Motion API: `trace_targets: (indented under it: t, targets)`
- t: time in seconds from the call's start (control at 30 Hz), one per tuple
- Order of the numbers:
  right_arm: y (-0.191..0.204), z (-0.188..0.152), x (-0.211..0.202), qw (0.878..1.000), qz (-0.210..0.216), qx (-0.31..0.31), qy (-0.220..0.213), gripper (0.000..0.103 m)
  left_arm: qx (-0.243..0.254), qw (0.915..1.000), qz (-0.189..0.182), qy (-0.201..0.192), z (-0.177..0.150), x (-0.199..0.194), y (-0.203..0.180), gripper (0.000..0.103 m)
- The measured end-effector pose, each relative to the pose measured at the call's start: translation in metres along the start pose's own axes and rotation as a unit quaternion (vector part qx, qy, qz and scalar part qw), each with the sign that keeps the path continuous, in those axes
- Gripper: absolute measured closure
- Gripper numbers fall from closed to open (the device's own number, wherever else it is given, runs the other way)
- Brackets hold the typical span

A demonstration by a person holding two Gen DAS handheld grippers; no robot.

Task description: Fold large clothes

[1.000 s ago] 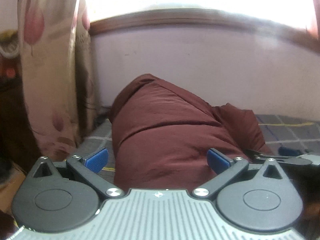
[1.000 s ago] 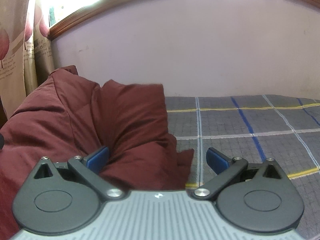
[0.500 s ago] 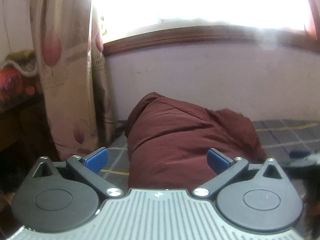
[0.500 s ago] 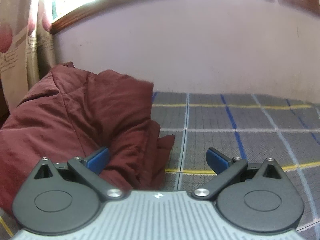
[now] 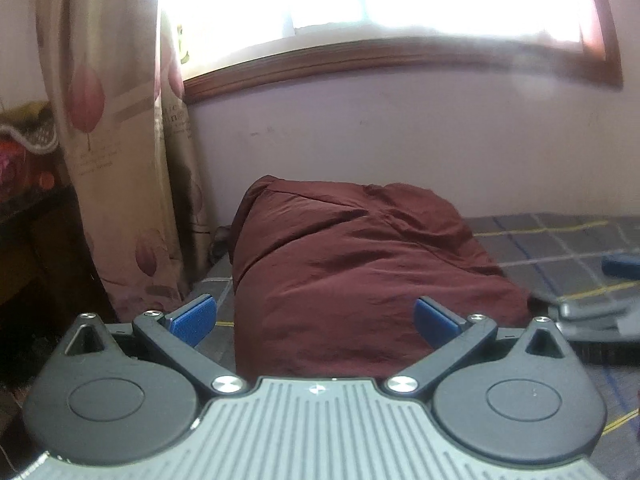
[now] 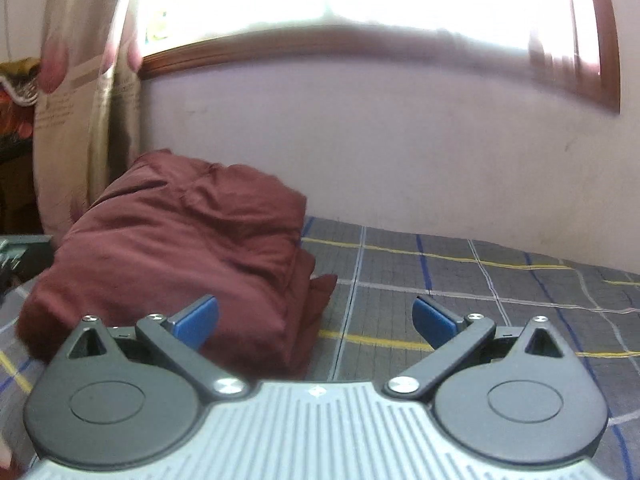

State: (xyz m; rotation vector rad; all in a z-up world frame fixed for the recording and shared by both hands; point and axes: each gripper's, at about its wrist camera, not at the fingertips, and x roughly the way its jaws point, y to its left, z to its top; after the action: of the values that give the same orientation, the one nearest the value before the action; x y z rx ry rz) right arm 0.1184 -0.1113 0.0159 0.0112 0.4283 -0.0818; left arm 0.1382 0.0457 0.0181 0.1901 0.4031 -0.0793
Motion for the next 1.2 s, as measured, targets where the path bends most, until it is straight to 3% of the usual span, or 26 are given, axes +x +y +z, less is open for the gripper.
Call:
trace_targets:
  t: [0.3, 0.4, 0.57, 0.83, 1.03, 1.2]
  targets:
    - [0.000, -0.015, -0.047, 0.998, 0.044, 0.040, 0.012, 0.000, -0.011, 0.9996, -0.027, 0.001, 0.002, -0.023, -0.001, 0.000]
    - [0.003, -0.019, -0.055, 0.999, 0.037, 0.034, 0.010, 0.000, -0.020, 0.9990, -0.040, 0.011, 0.001, -0.028, -0.003, 0.000]
    - [0.008, -0.025, -0.058, 0.998, 0.031, 0.039, 0.043, 0.000, -0.058, 0.9959, -0.057, 0.040, 0.000, -0.031, 0.001, 0.000]
    - [0.012, -0.029, -0.056, 0.992, 0.050, 0.054, 0.105, 0.000, -0.085, 0.9910, -0.011, 0.103, -0.006, -0.027, 0.008, 0.000]
    - [0.016, -0.029, -0.047, 0.979, 0.080, 0.053, 0.179, 0.000, -0.127, 0.9786, 0.002, 0.162, -0.016, -0.019, 0.020, 0.000]
    - [0.022, -0.032, -0.045, 0.977, 0.082, 0.034, 0.193, 0.000, -0.118, 0.9708, 0.035, 0.206, -0.029, -0.012, 0.019, 0.000]
